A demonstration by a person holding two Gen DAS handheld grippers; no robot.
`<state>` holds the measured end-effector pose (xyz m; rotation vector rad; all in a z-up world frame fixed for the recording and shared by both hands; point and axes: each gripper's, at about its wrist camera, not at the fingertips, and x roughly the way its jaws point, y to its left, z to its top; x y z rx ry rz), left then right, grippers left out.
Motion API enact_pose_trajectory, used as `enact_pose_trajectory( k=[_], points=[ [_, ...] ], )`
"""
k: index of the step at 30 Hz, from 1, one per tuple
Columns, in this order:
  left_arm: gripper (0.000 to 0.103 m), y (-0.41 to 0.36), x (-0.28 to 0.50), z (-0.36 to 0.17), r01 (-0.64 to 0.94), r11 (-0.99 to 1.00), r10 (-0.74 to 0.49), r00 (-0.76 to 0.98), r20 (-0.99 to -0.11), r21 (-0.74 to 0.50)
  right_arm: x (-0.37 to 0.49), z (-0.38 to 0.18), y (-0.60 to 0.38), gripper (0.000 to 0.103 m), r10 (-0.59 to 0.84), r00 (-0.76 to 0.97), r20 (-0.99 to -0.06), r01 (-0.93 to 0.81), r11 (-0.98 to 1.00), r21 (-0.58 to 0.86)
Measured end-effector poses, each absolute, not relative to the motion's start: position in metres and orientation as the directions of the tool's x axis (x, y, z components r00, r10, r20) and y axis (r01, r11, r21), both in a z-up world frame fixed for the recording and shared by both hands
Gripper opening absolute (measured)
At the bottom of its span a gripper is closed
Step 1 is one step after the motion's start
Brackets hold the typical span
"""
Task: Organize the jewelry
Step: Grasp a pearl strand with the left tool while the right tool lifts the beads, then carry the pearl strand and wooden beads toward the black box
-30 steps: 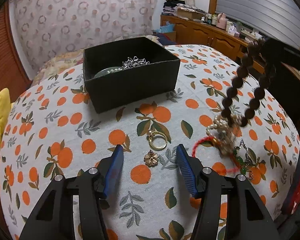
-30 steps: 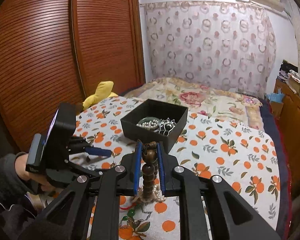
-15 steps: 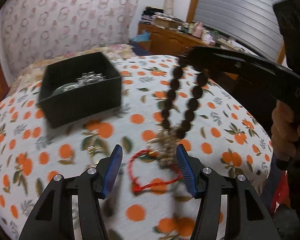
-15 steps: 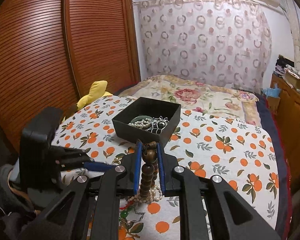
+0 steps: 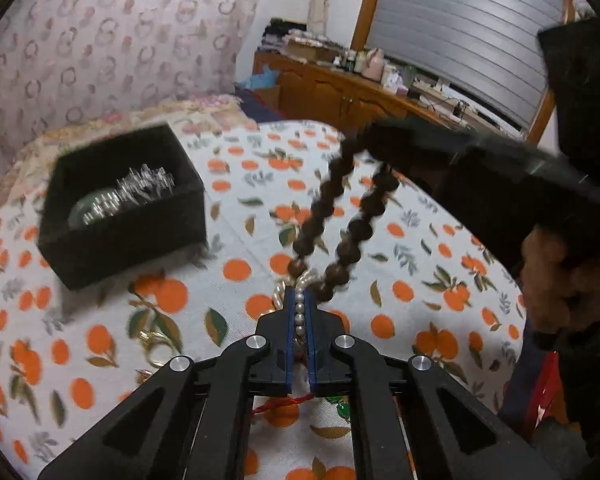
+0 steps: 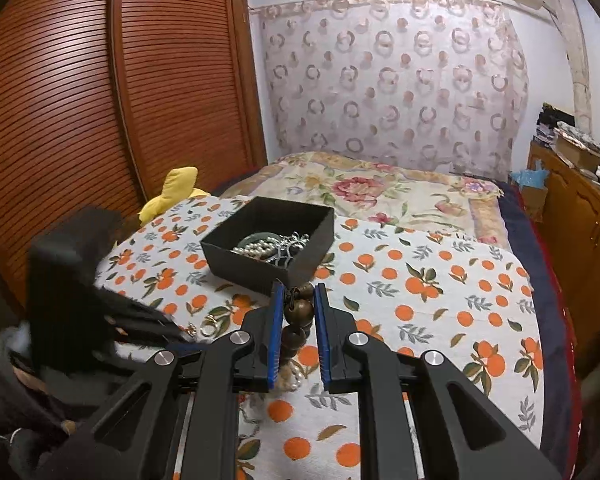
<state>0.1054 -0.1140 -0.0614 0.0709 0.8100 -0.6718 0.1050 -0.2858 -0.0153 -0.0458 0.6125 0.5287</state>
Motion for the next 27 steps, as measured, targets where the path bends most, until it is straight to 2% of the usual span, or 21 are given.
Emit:
enact_pose_trajectory(
  k=[19, 27],
  points=[
    [0.004, -0.077, 0.114, 0.053, 0.540, 0.825, -0.537, 0.659, -0.526, -0.165, 0.116, -0.039, -0.273, 0.017, 0.437, 0.663, -0.608, -0.484, 0.869, 0.098],
    [0.004, -0.062, 0.124, 0.084, 0.505, 0.852, -0.501, 0.714, -0.490, -0.137, 0.124, -0.020, -0.269, 0.017, 0.451, 0.683, -0.575, -0.491, 0.866, 0.096]
  ],
)
